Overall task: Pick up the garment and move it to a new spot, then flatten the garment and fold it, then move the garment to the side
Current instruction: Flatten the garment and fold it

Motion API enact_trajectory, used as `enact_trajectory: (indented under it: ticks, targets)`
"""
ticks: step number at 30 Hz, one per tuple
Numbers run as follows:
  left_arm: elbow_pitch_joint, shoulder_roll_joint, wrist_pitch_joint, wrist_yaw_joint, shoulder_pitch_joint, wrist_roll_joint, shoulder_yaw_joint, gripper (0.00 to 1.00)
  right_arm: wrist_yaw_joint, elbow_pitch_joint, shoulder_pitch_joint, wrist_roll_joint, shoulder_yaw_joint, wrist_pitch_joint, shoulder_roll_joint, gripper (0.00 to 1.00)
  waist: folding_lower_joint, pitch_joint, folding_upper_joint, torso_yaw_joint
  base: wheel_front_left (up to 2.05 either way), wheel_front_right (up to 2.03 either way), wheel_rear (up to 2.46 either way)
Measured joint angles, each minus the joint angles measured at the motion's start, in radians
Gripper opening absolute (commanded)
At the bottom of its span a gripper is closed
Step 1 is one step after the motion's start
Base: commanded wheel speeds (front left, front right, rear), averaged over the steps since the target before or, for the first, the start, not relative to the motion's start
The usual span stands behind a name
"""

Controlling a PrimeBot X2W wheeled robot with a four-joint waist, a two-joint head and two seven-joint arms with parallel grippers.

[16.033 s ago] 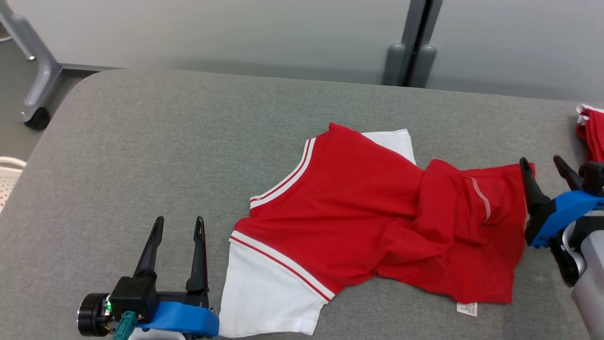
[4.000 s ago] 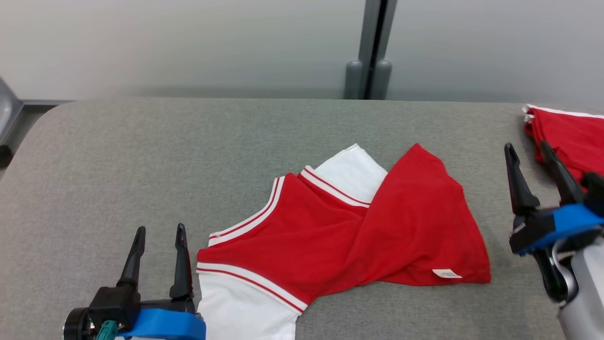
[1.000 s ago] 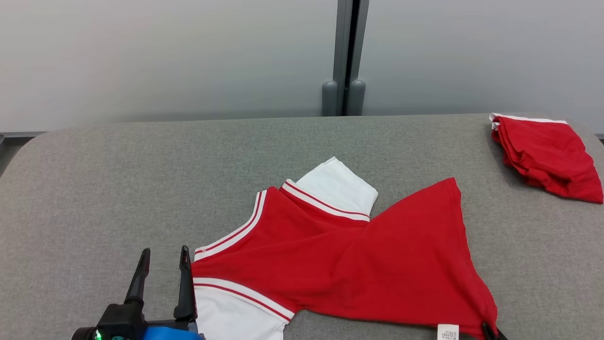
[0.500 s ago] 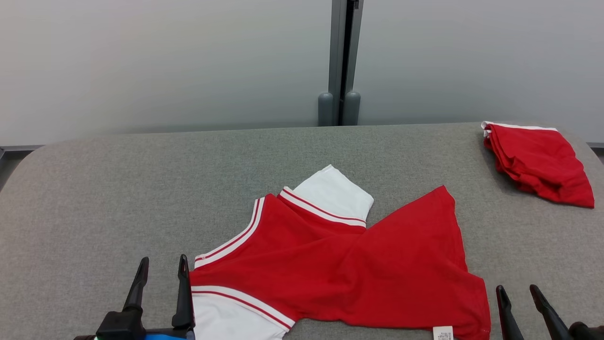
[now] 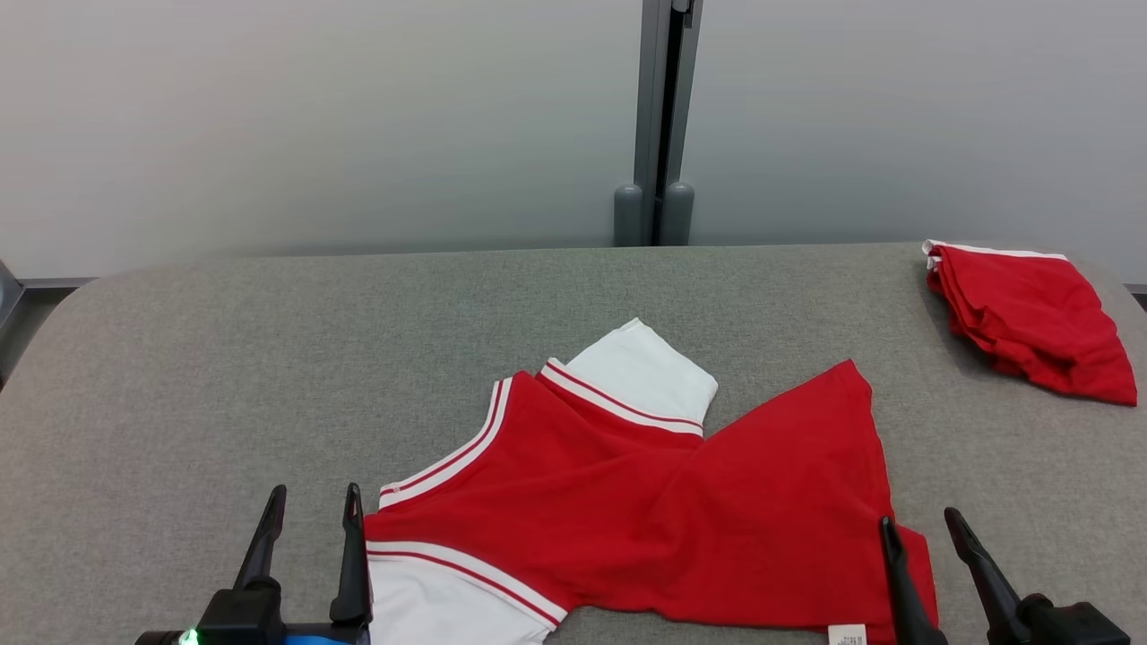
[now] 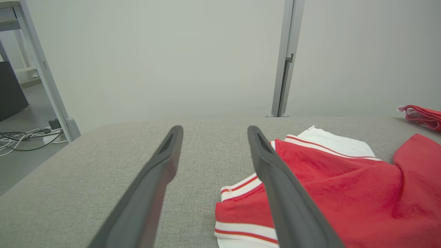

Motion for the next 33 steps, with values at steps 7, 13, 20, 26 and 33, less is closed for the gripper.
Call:
enact_trajectory:
  ticks: [7,13,20,26,33]
  targets:
    - [0.005,0.006,0.0,0.004,0.013,0.03,0.002,1.0,0.0,0.042,0.008,-0.02,-0.017,0.0,0.007,1.0,0.0,-0.002,0.0,0.004,0.0,0.0,0.0]
    - [0.018,0.007,0.0,0.012,0.013,0.036,0.005,1.0,0.0,0.054,0.008,-0.027,-0.026,0.0,0.008,1.0,0.0,-0.004,0.0,0.003,0.0,0.0,0.0]
    - [0.027,0.007,0.0,0.015,0.013,0.036,0.007,1.0,0.0,0.063,0.008,-0.034,-0.019,0.0,0.012,1.0,0.0,-0.005,0.0,-0.001,0.0,0.0,0.0]
    - [0.032,0.007,0.0,0.017,0.013,0.036,0.007,1.0,0.0,0.068,0.008,-0.035,-0.016,0.0,0.013,1.0,0.0,-0.002,0.0,-0.003,0.0,0.0,0.0]
    - [0.045,0.008,0.0,0.02,0.013,0.037,0.005,1.0,0.0,0.082,0.007,-0.037,-0.021,0.0,0.014,1.0,0.0,0.0,0.0,-0.004,0.0,0.0,0.0]
